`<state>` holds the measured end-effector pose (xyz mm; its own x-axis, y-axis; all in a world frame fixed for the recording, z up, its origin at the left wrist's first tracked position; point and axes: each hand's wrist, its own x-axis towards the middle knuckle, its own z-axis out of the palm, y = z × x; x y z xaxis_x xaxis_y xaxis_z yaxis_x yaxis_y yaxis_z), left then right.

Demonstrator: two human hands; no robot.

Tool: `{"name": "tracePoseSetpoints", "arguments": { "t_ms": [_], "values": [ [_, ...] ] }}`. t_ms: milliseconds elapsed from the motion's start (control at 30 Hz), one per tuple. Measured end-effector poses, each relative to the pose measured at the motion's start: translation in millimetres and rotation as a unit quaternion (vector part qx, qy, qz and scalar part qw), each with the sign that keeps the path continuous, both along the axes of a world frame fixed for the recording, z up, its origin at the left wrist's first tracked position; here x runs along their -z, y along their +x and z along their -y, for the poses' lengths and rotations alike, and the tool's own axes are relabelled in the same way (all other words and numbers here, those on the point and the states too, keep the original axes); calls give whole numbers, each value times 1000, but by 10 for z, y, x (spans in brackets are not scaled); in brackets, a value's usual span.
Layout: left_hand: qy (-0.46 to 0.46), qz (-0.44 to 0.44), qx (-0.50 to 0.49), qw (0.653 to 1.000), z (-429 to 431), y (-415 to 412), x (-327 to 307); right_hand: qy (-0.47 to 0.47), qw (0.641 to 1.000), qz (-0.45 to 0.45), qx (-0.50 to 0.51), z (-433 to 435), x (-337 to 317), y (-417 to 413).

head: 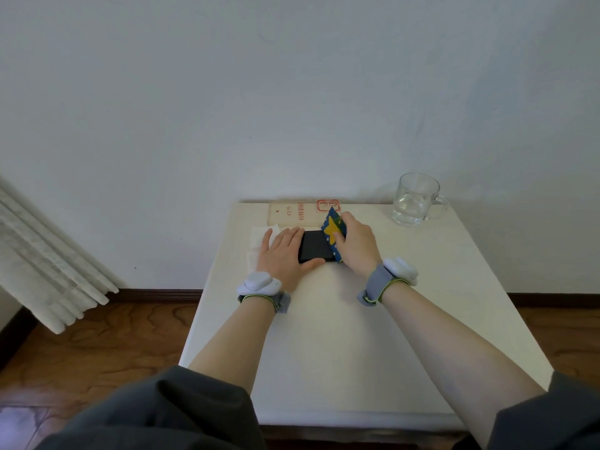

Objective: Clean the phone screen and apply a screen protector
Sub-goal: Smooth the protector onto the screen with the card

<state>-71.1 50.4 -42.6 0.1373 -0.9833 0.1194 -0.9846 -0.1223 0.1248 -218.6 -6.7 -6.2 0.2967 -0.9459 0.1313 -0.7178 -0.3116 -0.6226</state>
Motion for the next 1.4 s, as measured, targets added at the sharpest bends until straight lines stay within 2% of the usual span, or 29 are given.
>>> {"name": "tracePoseSetpoints", "arguments": {
  "t_ms": [167,400,667,767,900,1133,1233,1400],
  "values": [
    [-3,3,-1,1000,8,2,1,-4,999,-5,36,52,-6,-115],
    [-12,-5,-1,1000,0,6,9,-6,1000,1,6,20,24,37],
    [-16,-5,-5,1000,10,3,17,-16,1000,2,25,39,56,-15],
    [-21,-9,-6,1000,-5,-2,25,-2,999,35,2,30,41,41],
    [-44,-9,8,999,-18,10,6,0,992,116,48,140,-66,-140],
    [-114,17,93,989,-88,-36,6,52,997,46,19,229,-190,-374],
    [-123,26,102,987,-93,-67,27,71,997,19,0,238,-257,-397],
    [-126,-7,97,987,-76,-68,39,93,995,-23,-16,194,-182,-416]
  ]
}}
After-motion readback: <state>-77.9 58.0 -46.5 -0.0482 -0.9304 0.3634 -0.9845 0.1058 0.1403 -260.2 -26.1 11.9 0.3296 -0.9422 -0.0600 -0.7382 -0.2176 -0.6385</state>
